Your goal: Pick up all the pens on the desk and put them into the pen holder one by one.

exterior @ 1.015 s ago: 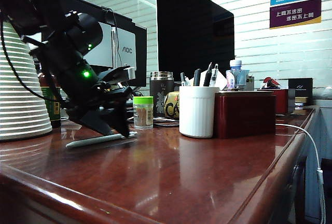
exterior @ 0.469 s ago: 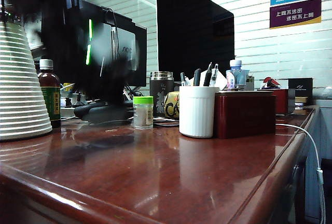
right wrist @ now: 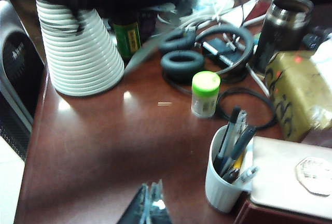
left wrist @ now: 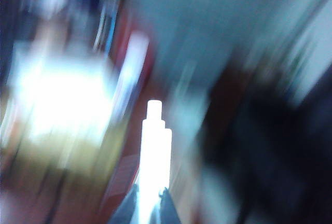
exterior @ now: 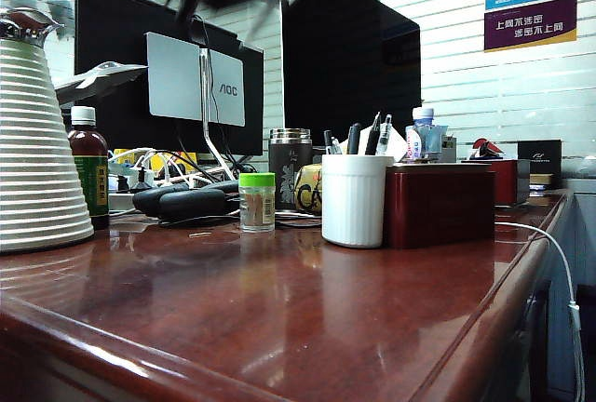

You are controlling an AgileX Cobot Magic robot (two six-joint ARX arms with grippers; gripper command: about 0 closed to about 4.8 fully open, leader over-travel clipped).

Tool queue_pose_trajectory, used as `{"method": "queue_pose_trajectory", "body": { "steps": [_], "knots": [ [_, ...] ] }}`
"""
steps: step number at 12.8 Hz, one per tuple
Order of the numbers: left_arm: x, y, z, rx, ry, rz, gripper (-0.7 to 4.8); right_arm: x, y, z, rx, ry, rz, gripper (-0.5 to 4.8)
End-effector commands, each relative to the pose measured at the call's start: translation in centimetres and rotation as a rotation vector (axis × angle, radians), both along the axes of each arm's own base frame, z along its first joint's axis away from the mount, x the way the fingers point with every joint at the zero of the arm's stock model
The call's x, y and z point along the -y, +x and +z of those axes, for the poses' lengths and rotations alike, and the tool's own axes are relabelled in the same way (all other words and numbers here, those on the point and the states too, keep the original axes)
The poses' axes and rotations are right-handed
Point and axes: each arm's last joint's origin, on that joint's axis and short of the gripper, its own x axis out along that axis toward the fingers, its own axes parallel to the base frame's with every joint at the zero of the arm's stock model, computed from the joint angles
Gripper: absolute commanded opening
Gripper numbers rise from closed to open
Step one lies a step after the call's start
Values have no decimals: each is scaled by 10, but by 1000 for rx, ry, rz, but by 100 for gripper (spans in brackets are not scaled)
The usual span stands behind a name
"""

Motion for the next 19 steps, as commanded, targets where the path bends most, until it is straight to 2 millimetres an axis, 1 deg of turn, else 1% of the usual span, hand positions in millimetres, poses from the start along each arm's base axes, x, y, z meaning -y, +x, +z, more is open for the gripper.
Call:
{"method": "queue_pose_trajectory", "body": {
  "steps": [1,3,5,8,9,10,11,13,16,17,19],
  "knots": [
    [12,11,0,48,-177,-37,-7,7,-9,15,93,42,-35,-5],
    [29,18,-15,79,-250,-82,-7,12,-17,24,144,74,-37,-5],
    [46,25,-35,133,-301,-115,-7,18,-25,30,178,91,-56,-5],
    [67,33,-69,135,-319,-88,-7,23,-33,36,208,111,-57,-5],
    [70,35,-77,127,-319,-79,-7,23,-34,36,209,112,-56,-6],
    [84,39,-109,122,-322,-90,-7,24,-35,36,212,114,-56,-5],
    [89,41,-123,113,-301,-84,-7,24,-35,37,212,114,-56,-5],
    [89,43,-129,131,-281,-45,-7,24,-35,37,212,114,-56,-6],
    [90,44,-134,148,-237,-37,-7,24,-35,36,212,114,-56,-5],
    [91,45,-141,119,-210,-33,-7,24,-35,36,212,114,-56,-5],
    [92,46,-147,104,-202,-34,-7,24,-35,36,212,114,-56,-5]
  ]
}}
